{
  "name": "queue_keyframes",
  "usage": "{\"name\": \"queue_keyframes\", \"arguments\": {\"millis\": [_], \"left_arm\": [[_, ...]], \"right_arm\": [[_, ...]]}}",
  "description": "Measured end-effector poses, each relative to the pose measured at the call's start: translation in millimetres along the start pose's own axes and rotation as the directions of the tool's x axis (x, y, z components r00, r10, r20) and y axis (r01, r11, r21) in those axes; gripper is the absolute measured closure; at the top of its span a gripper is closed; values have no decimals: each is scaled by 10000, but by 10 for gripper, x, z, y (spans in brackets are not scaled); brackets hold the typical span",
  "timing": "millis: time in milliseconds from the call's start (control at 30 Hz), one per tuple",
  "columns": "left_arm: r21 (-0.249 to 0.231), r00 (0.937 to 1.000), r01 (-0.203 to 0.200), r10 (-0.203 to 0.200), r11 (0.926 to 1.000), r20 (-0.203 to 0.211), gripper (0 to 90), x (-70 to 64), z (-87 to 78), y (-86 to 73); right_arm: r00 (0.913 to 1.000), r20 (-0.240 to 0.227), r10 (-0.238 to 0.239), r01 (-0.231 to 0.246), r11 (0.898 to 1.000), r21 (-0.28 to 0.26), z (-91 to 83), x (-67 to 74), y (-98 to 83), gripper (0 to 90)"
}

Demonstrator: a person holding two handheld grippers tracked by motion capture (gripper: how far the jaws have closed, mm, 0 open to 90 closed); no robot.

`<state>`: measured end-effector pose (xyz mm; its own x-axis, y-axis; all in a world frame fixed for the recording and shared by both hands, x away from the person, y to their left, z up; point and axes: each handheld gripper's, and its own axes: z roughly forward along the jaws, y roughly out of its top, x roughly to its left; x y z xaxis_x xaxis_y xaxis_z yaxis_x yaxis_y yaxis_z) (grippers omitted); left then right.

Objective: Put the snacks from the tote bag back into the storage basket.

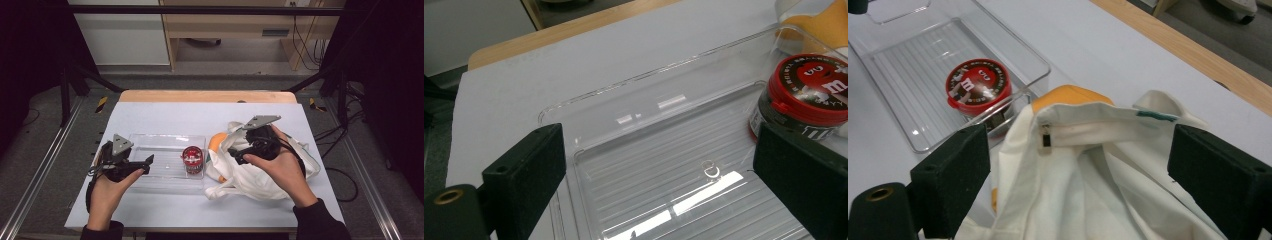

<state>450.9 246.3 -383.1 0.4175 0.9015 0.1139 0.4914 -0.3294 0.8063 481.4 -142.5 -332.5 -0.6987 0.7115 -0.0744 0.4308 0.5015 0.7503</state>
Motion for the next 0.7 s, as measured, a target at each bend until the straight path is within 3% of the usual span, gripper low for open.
{"name": "queue_keyframes", "arguments": {"millis": [267,467,700], "left_arm": [[-221,9996,252,-254,9994,-95,60,108,-73,-18],[-315,9976,624,-633,9976,-281,58,260,-130,-55],[-567,9950,859,-885,9947,-456,55,377,-186,-89]], "right_arm": [[9971,446,620,-599,9971,-460,-235,-194,-193,82],[9892,745,1261,-1204,9898,-761,-393,-336,-380,79],[9840,997,1479,-1393,9863,-886,-572,-465,-598,69]]}}
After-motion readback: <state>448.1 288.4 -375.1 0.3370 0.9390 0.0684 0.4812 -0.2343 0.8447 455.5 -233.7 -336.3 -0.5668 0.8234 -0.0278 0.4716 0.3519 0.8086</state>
